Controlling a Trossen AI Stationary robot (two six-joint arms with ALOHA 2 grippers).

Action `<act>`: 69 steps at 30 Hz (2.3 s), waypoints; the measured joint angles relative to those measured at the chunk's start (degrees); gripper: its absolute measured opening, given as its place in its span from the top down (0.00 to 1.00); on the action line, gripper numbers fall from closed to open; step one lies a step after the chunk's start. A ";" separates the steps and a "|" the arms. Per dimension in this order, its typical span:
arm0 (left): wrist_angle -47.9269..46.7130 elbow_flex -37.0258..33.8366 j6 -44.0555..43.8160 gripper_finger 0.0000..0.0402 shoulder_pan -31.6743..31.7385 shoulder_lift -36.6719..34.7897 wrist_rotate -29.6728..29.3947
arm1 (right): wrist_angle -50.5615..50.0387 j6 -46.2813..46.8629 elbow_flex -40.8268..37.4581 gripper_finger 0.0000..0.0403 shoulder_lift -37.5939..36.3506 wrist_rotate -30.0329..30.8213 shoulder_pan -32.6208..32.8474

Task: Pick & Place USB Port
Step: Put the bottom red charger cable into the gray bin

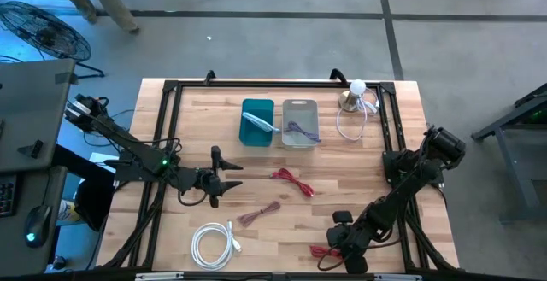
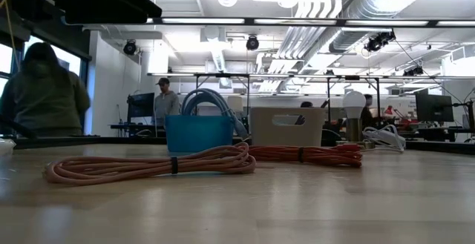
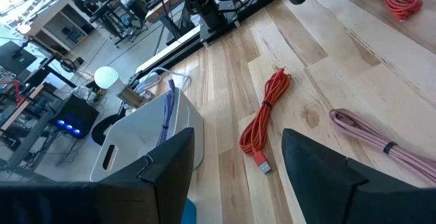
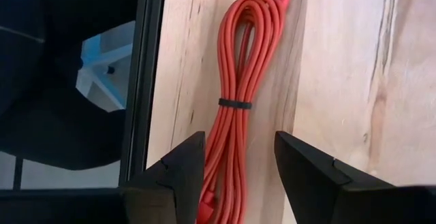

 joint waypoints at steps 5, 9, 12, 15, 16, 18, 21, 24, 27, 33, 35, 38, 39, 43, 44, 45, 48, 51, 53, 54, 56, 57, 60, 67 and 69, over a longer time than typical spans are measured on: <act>-0.23 0.00 0.00 0.46 0.00 0.00 0.00 | 0.74 1.35 0.00 0.58 0.00 -1.81 0.19; -0.41 0.00 0.00 0.46 0.00 0.00 0.00 | 2.89 1.81 -0.02 0.58 0.02 -2.38 0.91; -0.41 0.00 0.00 0.46 0.00 0.00 0.00 | 3.22 2.55 0.00 0.58 0.68 -2.48 1.29; -0.39 0.00 0.00 0.46 0.00 0.00 0.00 | 4.61 2.70 0.00 0.58 3.23 -4.12 1.51; -0.37 0.00 0.00 0.46 0.00 0.00 0.00 | 5.65 2.77 0.03 0.58 3.93 -4.94 1.39; -0.37 0.00 -0.02 0.46 0.00 0.00 -0.02 | 6.93 2.38 0.07 0.58 4.92 -5.42 1.11; -0.36 0.00 -0.22 0.46 0.00 0.00 0.00 | 7.31 1.14 0.07 0.58 5.05 -5.34 0.95; -0.34 0.02 -0.48 0.46 0.00 0.00 0.38 | 7.14 1.08 0.07 0.60 5.07 -5.56 0.68; -0.34 0.02 -0.66 0.46 -0.01 0.00 1.45 | 6.76 0.34 0.07 0.67 5.11 -5.42 0.47; -0.31 0.02 -1.09 0.46 0.00 0.00 1.51 | 5.75 -0.87 0.02 0.95 5.16 -7.10 -0.79; -0.33 0.02 -1.29 0.46 -0.02 0.00 1.51 | 5.59 -1.41 0.02 0.97 5.16 -7.36 -0.92; -0.33 0.02 -1.51 0.46 -0.02 0.00 1.93 | 5.66 -1.92 0.02 0.99 5.16 -6.26 -0.87; -0.33 0.02 -1.53 0.46 0.00 0.00 2.48 | 5.80 -2.21 0.02 0.99 5.16 -5.66 -0.85; -0.33 0.02 -1.72 0.46 -0.02 0.00 3.07 | 6.58 -3.25 0.00 0.99 5.20 -3.74 -0.85; -0.33 0.02 -1.73 0.46 -0.02 0.00 3.07 | 6.82 -3.53 0.00 0.99 5.13 -3.11 -0.83; -0.33 0.02 -1.73 0.46 -0.02 0.00 3.13 | 6.85 -3.98 0.00 0.99 4.98 -2.34 -0.81; -0.33 0.02 -1.73 0.46 -0.01 0.00 4.14 | 6.42 -5.17 -0.13 1.00 3.75 1.70 -0.71; -0.35 0.02 -1.73 0.46 -0.02 0.00 4.15 | 6.32 -6.93 -0.21 1.00 1.39 5.41 -0.73; -0.34 0.02 -1.73 0.46 -0.02 0.00 4.15 | 6.36 -8.10 -0.15 1.00 -0.42 6.64 -0.66; -0.35 0.02 -1.73 0.46 -0.02 0.00 4.14 | 6.34 -8.64 -0.15 1.00 -1.16 7.38 -0.65; -0.36 0.02 -1.73 0.46 -0.02 0.00 4.13 | 6.17 -9.95 -0.15 1.00 -2.77 9.27 -0.39; -0.38 0.02 -1.73 0.46 -0.02 0.00 4.14 | 6.34 -10.76 -0.15 1.00 -3.62 10.37 -0.29; -0.38 0.02 -1.73 0.46 -0.02 0.00 4.13 | 6.87 -13.27 -0.13 1.00 -5.87 13.47 0.06; -0.44 0.02 -1.67 0.46 -0.02 0.00 4.82 | 7.09 -22.29 -0.11 1.00 -11.98 21.31 0.43; -0.44 0.02 -1.66 0.46 -0.02 0.00 4.81 | 6.67 -26.04 -0.11 1.00 -14.23 23.79 -0.42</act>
